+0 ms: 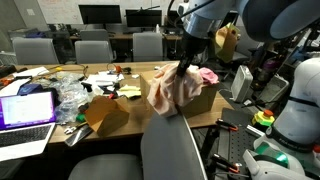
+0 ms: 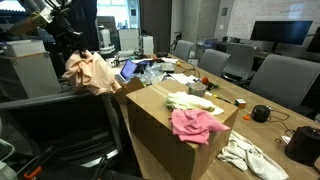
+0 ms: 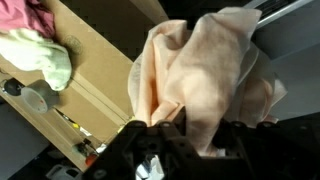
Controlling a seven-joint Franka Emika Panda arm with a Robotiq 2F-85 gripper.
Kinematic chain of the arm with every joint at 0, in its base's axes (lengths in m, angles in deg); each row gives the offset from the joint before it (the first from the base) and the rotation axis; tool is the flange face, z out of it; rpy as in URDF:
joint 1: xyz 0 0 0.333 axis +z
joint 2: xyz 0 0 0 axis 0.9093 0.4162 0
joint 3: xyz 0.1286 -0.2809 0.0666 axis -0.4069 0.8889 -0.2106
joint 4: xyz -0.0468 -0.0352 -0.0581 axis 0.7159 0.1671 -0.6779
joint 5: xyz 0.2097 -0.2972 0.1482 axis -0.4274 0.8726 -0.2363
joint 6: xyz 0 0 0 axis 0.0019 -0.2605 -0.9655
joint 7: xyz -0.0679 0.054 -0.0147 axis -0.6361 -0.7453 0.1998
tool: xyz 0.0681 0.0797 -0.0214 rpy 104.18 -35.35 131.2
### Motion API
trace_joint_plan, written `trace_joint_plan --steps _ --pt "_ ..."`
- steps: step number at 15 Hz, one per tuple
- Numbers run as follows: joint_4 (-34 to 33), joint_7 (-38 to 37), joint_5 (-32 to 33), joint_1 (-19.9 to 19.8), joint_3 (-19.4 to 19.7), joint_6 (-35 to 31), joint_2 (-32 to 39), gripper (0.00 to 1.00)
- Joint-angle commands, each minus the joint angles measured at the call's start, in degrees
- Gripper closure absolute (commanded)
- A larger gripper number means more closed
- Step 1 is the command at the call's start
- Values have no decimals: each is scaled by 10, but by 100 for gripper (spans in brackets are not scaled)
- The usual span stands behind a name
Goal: Pick up two clothes from the box and put them on the chair's headrest
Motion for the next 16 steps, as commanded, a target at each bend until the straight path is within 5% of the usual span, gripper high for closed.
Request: trace_joint_plan --steps 1,9,16 --pt "20 91 -15 32 -4 10 -42 96" --pt "10 283 -64 105 7 15 5 96" --pt "-4 335 -78 104 10 28 76 96"
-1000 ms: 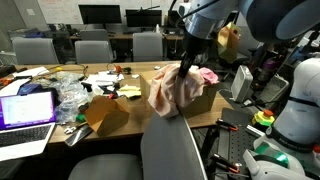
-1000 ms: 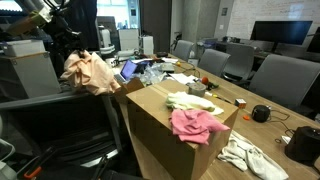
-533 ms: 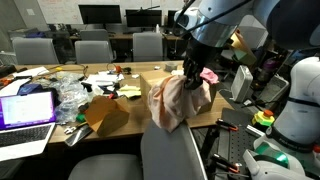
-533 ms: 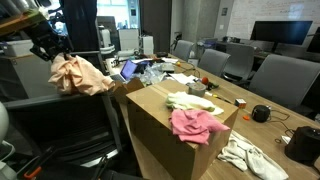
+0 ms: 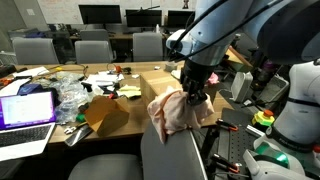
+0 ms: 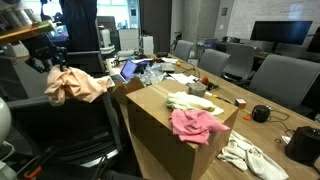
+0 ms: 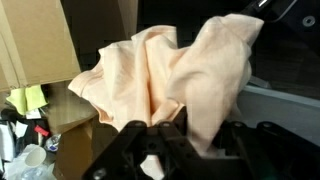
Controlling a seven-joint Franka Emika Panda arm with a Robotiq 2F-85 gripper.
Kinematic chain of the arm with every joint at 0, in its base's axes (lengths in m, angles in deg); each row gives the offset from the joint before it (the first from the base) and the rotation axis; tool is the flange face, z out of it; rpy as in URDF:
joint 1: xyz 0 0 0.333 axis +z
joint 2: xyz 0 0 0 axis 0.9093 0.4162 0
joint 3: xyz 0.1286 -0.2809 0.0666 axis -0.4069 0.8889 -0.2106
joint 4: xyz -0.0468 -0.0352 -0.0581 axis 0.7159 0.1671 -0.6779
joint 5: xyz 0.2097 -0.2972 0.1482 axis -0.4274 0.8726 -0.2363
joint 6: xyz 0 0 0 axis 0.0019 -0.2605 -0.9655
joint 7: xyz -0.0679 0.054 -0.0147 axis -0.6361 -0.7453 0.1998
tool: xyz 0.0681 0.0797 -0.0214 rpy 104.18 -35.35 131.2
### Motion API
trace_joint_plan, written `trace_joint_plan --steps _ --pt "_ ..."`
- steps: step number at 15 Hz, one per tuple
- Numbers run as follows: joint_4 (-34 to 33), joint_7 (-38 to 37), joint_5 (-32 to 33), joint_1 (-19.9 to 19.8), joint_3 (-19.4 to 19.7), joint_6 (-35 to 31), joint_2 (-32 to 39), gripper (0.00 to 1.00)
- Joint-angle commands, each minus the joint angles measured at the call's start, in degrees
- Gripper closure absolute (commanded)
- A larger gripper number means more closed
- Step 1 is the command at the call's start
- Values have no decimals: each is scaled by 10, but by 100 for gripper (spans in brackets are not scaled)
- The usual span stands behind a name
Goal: Pick up two clothes from the box and put them on the chair's headrest
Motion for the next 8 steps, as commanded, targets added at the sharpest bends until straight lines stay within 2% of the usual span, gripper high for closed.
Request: trace_joint_plan --steps 1,8 --pt "-28 25 -11 -2 8 17 48 96" --pt "-55 14 -8 -10 4 36 110 96"
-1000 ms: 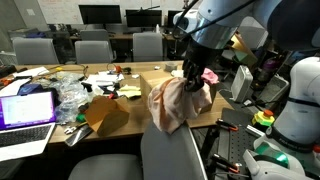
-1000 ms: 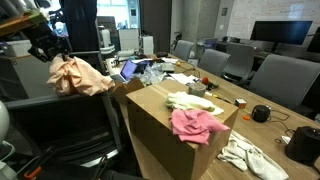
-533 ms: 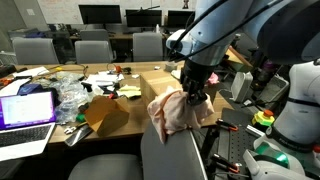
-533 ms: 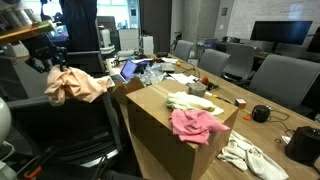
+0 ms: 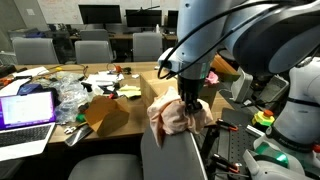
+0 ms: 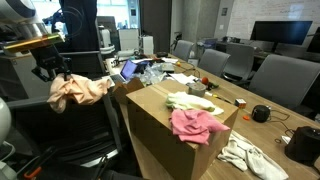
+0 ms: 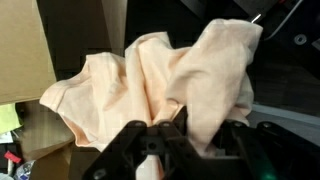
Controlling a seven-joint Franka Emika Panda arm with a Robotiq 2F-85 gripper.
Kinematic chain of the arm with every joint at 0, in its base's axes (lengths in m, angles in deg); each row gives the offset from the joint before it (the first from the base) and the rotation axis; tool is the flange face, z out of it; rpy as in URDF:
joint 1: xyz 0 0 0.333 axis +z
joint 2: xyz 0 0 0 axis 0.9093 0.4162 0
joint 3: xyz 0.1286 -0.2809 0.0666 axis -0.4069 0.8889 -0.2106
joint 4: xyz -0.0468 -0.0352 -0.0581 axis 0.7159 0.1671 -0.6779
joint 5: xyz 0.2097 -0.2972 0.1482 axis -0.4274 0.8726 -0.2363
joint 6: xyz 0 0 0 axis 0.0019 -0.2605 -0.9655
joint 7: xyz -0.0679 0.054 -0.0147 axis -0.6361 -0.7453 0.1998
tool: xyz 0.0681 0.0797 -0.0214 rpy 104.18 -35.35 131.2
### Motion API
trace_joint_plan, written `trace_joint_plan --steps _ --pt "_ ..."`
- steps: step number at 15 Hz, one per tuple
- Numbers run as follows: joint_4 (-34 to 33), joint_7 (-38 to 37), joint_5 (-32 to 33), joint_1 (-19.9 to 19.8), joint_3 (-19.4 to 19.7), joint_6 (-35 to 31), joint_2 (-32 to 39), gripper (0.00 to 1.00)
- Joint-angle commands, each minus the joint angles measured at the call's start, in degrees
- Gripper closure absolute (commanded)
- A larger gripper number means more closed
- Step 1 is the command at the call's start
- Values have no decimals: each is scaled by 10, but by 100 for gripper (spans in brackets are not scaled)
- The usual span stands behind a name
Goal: Pick up two clothes from the box and put them on the chair's headrest
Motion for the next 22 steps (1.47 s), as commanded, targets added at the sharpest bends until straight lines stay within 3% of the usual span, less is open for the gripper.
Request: trace_joint_plan --steps 1,3,4,6,12,14,22 --pt "-35 6 -7 -6 -2 23 32 96" --pt "-40 3 -5 -8 -2 28 37 93" --pt "-42 3 -5 -8 -2 29 39 57" --pt "-45 2 -6 -9 -2 32 40 52" --pt "-52 -3 -3 -13 -2 42 42 5" --pt "-55 -11 2 -19 0 49 39 0" --pt "-74 -39 3 -55 17 70 31 0"
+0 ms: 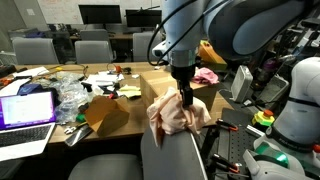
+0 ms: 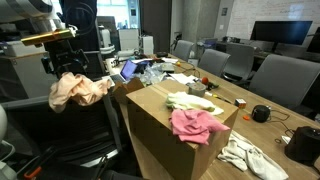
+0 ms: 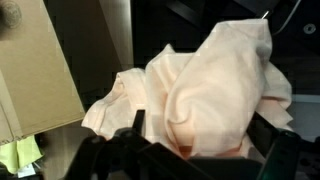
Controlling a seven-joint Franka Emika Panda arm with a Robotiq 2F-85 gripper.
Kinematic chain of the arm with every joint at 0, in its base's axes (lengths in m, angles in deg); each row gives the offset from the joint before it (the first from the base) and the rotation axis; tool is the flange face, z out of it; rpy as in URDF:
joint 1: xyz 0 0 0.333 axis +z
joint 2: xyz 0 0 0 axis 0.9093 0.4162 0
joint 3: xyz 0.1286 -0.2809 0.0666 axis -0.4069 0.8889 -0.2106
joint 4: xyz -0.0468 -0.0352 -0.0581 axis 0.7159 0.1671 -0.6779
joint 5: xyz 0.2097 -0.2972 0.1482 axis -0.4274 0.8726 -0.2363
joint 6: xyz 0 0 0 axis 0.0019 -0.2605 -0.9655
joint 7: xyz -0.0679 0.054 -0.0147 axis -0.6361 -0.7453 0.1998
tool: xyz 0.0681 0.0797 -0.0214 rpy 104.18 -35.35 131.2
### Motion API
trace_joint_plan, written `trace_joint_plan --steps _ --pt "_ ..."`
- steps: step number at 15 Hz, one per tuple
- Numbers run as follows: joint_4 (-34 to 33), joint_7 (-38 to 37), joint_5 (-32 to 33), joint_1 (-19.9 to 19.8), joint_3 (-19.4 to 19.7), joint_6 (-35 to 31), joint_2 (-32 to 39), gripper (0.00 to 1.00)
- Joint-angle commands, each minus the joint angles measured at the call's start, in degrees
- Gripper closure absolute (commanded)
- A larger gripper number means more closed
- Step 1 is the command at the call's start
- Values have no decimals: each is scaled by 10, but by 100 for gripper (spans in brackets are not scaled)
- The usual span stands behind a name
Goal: Pick up two clothes from the box and put them on the chair's headrest
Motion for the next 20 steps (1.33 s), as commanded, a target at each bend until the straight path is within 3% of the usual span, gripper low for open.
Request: trace_joint_plan --steps 1,7,13,20 --pt "-17 -15 2 -10 4 18 -5 0" --pt "-18 -4 -17 -15 21 31 -28 0" --pt "17 5 -36 -9 37 36 -140 0" --pt "28 -55 -69 -55 80 116 -214 0"
